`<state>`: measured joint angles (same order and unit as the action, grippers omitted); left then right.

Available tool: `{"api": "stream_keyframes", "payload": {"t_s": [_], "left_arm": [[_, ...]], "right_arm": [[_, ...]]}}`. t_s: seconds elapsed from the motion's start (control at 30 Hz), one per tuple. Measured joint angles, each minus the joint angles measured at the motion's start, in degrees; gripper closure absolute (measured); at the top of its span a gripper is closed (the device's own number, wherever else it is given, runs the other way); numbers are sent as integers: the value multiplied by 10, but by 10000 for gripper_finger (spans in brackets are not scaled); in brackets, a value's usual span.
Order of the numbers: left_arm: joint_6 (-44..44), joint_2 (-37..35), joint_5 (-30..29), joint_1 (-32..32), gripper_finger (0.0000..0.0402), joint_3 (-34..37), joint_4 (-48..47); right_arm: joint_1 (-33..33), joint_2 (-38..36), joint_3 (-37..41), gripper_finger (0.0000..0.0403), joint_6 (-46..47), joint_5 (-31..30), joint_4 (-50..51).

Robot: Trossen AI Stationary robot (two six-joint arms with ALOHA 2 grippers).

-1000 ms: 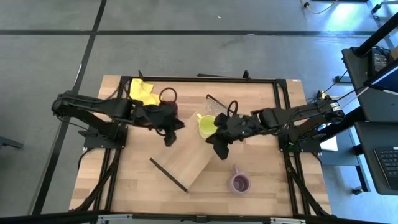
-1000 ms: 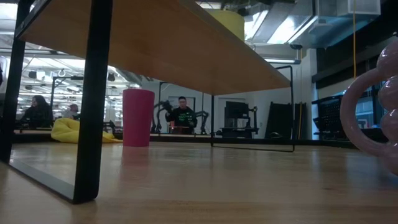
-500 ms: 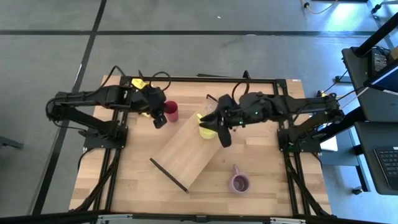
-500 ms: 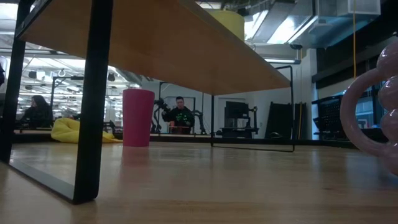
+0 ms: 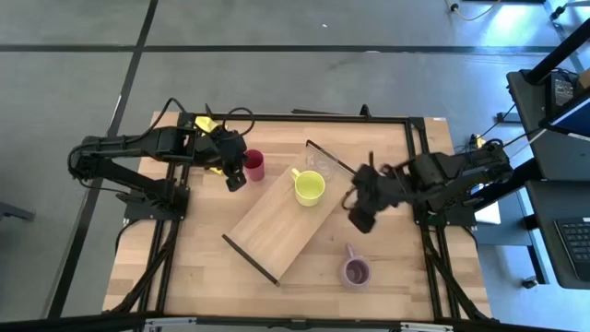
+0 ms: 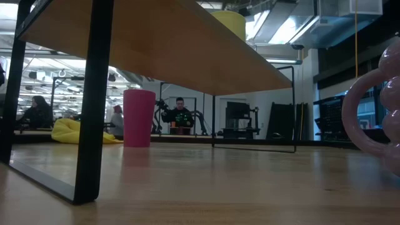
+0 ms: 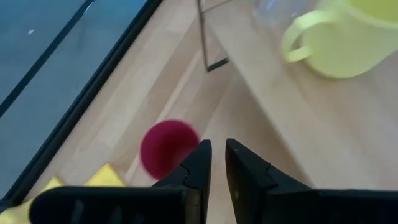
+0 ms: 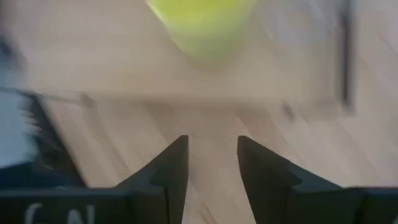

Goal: Stack small to large cups/mugs on shelf
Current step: Put the purple mug on the shelf

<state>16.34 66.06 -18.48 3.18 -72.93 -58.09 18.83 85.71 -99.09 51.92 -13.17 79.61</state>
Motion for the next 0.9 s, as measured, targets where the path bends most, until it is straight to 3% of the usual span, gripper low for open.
{"api": "stream_keyframes", "payload": {"t_s": [0.1, 0.23, 0.57, 0.9], "left_arm": [[0, 0, 0, -15, 358, 2, 36], [1, 0, 39, -26, 358, 12, 84], [58, 0, 90, -34, 358, 90, 126], [84, 0, 87, -48, 358, 99, 119]], "right_arm": [[49, -2, 11, 264, 99, -21, 77], [110, -23, 68, 265, 210, -24, 68], [209, -109, 346, 265, 405, -17, -184], [224, -97, 486, 265, 458, 31, -422]]}}
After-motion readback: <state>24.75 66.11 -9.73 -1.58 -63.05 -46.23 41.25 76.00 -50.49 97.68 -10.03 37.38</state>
